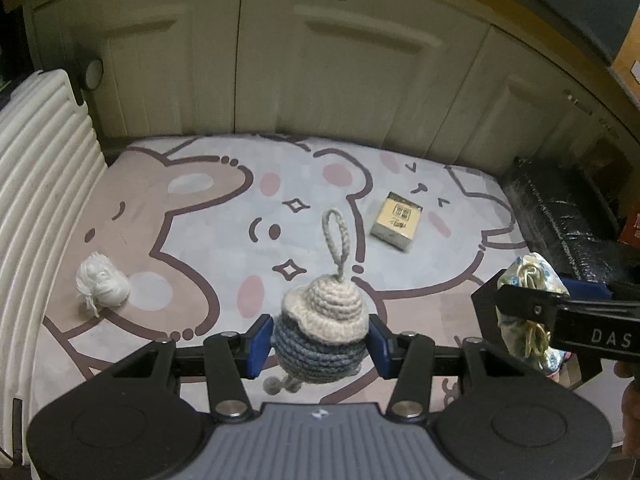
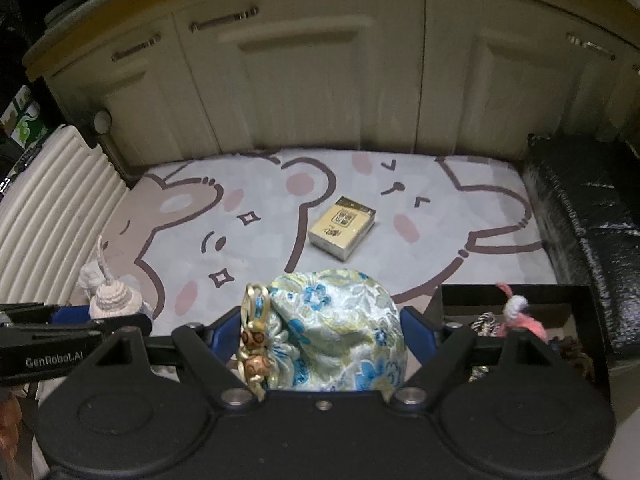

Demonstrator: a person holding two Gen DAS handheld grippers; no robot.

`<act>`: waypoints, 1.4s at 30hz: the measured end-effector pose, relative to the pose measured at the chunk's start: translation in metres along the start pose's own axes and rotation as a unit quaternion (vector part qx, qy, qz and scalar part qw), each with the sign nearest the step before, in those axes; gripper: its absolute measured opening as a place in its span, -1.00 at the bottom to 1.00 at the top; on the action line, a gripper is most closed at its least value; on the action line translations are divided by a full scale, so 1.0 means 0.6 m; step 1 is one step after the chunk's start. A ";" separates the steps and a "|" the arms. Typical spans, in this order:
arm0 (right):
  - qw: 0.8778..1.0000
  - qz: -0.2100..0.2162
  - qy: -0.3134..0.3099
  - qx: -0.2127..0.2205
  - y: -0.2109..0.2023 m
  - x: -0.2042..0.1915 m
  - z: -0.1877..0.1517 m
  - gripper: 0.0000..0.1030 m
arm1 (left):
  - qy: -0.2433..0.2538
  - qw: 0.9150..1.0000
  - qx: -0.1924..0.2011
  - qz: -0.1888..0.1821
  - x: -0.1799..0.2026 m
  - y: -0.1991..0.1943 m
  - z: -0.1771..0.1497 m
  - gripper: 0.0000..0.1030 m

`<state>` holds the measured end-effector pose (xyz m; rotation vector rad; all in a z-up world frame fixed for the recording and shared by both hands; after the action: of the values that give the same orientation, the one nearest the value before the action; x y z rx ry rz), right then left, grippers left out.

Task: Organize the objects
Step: 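Carry the grey doll in the left tool and the pouch in the right tool over the black box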

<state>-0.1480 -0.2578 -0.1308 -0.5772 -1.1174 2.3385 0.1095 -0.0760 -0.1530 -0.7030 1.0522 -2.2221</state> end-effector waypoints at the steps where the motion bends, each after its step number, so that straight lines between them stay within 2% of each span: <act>1: 1.000 0.001 0.000 0.005 -0.007 0.001 0.000 0.61 | -0.002 1.000 0.003 -0.001 0.001 -0.004 0.001 -0.02; 9: 1.000 -0.006 0.000 0.021 -0.045 0.024 0.000 0.61 | -0.010 1.000 0.019 -0.006 0.037 -0.017 0.016 -0.02; 19: 0.998 -0.028 0.014 0.047 -0.103 0.097 0.019 0.61 | -0.001 0.999 0.040 -0.025 0.104 -0.027 0.027 -0.02; 32: 0.992 -0.078 0.052 0.084 -0.193 0.249 0.007 0.61 | 0.021 0.993 0.056 -0.101 0.272 -0.020 0.038 -0.02; 42: 0.986 -0.098 0.091 0.098 -0.222 0.347 -0.017 0.61 | 0.060 0.989 0.041 -0.132 0.383 0.010 0.025 -0.02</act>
<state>-0.2759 -0.0566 -0.0644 -0.5682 -0.8113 2.1463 -0.0387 -0.2446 -0.1013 -0.7154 0.9632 -2.5473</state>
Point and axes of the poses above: each gripper's, at about its wrist camera, not at the fingertips, and y roughly the way its jaws point, x to its right, z to its top, the point moved 10 cm from there along y, roughly the way its jaws point, and after that the axes turned 3 degrees about y, right-handed, at the moved point
